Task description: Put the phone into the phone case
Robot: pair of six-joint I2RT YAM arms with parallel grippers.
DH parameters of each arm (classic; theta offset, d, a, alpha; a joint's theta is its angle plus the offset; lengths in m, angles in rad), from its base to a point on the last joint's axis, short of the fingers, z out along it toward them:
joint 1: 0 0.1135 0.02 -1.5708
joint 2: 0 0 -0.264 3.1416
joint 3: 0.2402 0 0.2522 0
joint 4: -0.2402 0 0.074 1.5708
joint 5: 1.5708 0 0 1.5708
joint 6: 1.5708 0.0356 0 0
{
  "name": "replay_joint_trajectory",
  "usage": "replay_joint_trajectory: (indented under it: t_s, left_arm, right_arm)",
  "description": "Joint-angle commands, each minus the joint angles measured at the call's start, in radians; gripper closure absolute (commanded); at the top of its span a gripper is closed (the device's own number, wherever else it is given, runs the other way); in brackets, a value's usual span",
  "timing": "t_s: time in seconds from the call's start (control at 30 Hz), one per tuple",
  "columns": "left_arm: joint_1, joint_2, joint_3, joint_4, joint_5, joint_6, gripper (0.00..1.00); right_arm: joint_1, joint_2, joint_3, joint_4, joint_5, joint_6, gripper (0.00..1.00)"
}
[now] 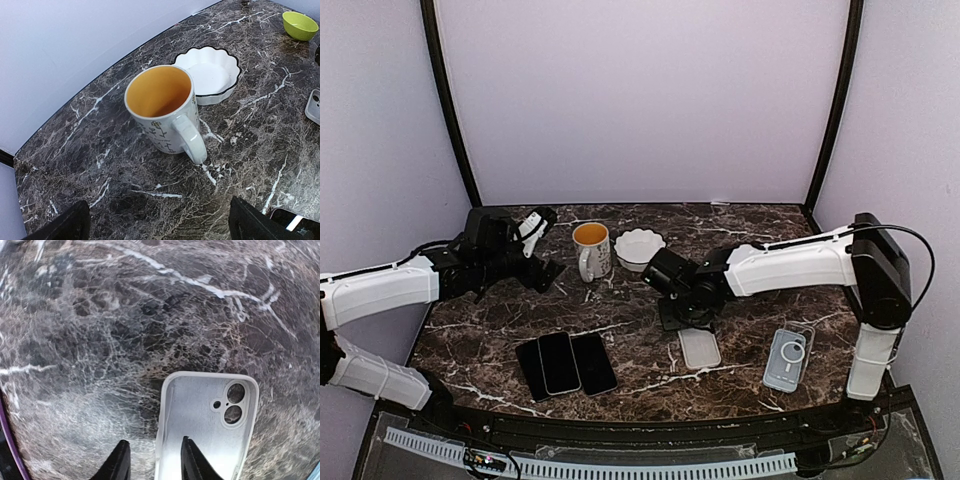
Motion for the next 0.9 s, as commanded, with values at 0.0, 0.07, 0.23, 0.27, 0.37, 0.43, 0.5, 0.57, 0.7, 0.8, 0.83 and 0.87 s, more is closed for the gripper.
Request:
replay_joint_trajectory:
  t_s: [0.0, 0.07, 0.23, 0.27, 0.37, 0.43, 0.5, 0.57, 0.7, 0.8, 0.83, 0.87]
  left_arm:
    - [-0.003, -0.017, 0.016, -0.011, 0.011, -0.010, 0.01]
    - [-0.005, -0.019, 0.019, -0.015, 0.018, -0.013, 0.01]
    - [-0.003, -0.035, 0.018, -0.011, 0.002, -0.009, 0.01]
    - [-0.003, -0.038, 0.018, -0.012, -0.002, -0.008, 0.01]
    - [-0.003, -0.036, 0.027, -0.023, -0.013, -0.007, 0.01]
    - [-0.002, -0.033, 0.032, -0.028, -0.021, -0.007, 0.01]
    - [-0.003, -0.032, 0.036, -0.030, -0.035, -0.006, 0.01]
    - [-0.002, -0.036, 0.036, -0.032, -0.044, -0.004, 0.01]
    - [-0.003, -0.049, 0.028, -0.023, -0.035, -0.004, 0.01]
    - [-0.003, -0.050, 0.027, -0.022, -0.028, -0.006, 0.01]
    - [-0.002, -0.050, 0.027, -0.023, -0.028, -0.007, 0.01]
    - [-0.003, -0.049, 0.027, -0.023, -0.030, -0.007, 0.01]
  right_arm:
    - [0.054, 0.033, 0.103, -0.063, 0.054, -0.027, 0.53]
    - [0.092, 0.059, 0.160, -0.090, 0.063, -0.039, 0.49]
    - [0.220, 0.155, 0.331, -0.108, 0.041, -0.079, 0.38]
    - [0.239, 0.179, 0.360, -0.109, 0.034, -0.085, 0.36]
    - [0.286, 0.254, 0.441, -0.112, 0.024, -0.111, 0.26]
    - [0.310, 0.315, 0.516, -0.149, 0.027, -0.131, 0.15]
    - [0.330, 0.361, 0.582, -0.182, 0.037, -0.144, 0.03]
    - [0.342, 0.397, 0.626, -0.212, 0.046, -0.141, 0.01]
    - [0.350, 0.439, 0.659, -0.234, 0.032, -0.111, 0.01]
    - [0.356, 0.453, 0.658, -0.235, 0.019, -0.105, 0.01]
    - [0.359, 0.457, 0.656, -0.239, 0.013, -0.106, 0.01]
    - [0.362, 0.462, 0.654, -0.243, 0.003, -0.107, 0.01]
